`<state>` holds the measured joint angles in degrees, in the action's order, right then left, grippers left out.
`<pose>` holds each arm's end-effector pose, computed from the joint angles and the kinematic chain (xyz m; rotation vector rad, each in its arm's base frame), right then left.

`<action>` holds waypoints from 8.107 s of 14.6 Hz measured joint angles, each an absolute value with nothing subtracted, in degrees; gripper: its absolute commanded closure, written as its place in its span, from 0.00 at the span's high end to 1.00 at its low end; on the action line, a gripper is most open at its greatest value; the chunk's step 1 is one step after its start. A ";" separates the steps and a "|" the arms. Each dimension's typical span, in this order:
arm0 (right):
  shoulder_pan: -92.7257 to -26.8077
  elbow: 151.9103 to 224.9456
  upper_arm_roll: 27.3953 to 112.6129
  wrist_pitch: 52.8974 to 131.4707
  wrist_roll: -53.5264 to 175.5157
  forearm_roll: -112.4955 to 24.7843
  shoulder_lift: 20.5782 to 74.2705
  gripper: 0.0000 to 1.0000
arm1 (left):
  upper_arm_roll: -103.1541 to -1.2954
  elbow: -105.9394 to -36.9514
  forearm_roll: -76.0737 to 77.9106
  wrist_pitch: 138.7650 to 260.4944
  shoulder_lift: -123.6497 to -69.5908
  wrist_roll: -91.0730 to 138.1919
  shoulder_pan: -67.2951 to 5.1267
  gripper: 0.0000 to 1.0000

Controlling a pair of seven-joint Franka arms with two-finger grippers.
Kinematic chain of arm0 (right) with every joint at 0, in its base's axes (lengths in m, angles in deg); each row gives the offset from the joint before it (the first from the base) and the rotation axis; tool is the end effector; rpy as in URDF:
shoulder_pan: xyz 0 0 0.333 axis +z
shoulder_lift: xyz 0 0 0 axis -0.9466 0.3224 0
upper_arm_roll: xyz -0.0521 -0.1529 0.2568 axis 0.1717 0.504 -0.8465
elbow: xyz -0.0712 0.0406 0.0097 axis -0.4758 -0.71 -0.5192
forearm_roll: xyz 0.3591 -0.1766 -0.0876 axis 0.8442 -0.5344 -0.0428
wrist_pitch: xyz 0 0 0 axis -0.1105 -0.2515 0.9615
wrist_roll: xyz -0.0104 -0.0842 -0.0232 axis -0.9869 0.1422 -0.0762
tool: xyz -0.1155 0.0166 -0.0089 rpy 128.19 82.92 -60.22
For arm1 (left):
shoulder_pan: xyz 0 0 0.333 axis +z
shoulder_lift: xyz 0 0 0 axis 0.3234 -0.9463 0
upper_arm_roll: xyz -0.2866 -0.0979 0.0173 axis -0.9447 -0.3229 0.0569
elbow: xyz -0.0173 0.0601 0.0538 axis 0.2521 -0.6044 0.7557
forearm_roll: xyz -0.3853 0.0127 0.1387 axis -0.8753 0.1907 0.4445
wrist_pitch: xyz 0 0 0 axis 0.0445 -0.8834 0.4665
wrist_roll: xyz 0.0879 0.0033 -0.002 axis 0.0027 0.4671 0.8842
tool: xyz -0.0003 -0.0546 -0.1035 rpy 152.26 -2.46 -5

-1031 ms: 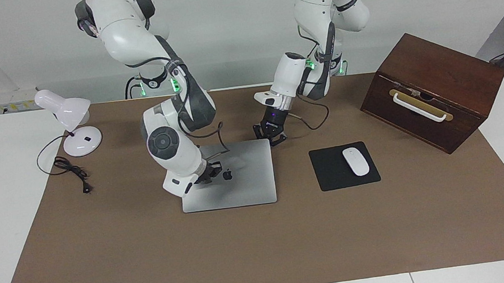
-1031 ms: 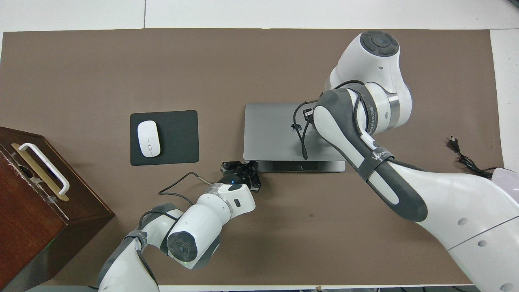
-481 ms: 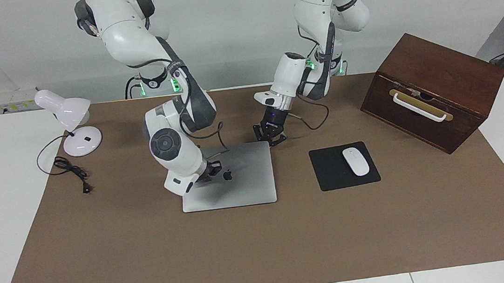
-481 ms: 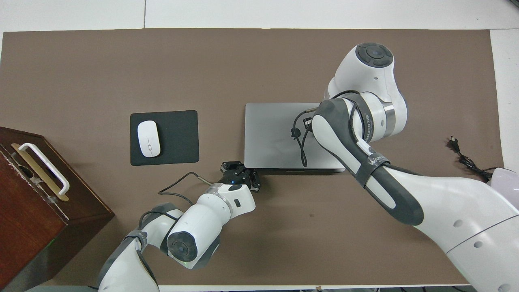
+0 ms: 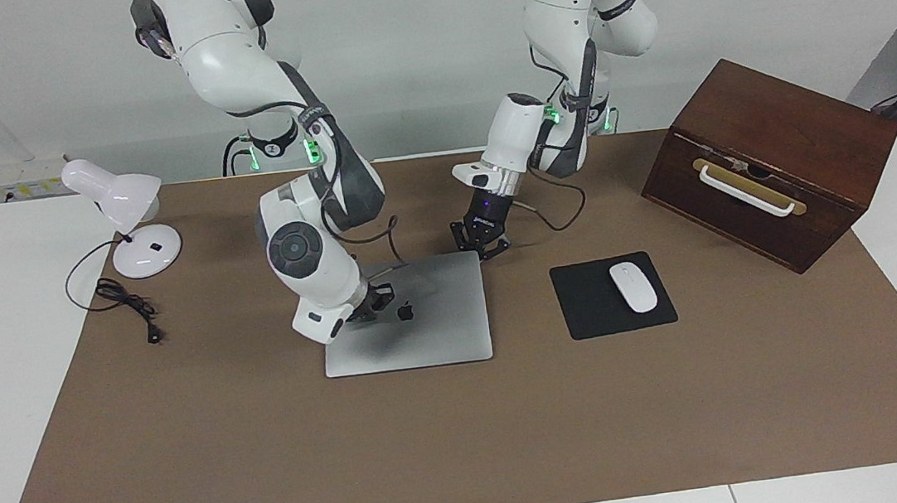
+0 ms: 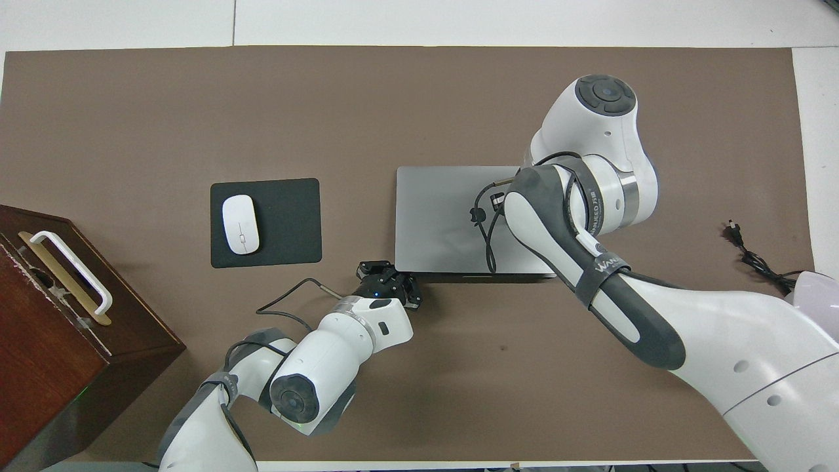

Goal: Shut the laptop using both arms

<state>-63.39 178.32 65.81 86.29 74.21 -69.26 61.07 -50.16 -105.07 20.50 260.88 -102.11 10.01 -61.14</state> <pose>0.6315 0.2146 0.2892 -2.9748 -0.2821 0.3237 0.3932 -0.3533 0.2317 2.5802 -0.8182 0.9383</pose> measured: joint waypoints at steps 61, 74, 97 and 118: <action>-66.12 177.60 74.12 61.73 79.12 -71.06 33.31 1.00 | -48.43 -95.19 20.50 190.19 -72.04 2.79 -48.91 0.00; -67.58 177.49 75.59 62.70 79.12 -71.08 33.24 1.00 | -48.13 -82.02 21.34 170.75 -71.43 -3.67 -34.36 1.00; -67.65 177.09 76.29 63.62 79.12 -71.08 33.24 1.00 | -48.47 -64.75 27.98 157.48 -75.46 0.51 -21.99 1.00; -68.61 177.09 77.23 63.69 78.72 -71.92 33.25 1.00 | -52.65 -62.55 26.16 158.88 -81.12 6.96 -15.58 1.00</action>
<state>-68.61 177.09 77.23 63.69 78.72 -71.92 33.25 -52.65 -62.55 26.16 158.88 -81.12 6.96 -15.58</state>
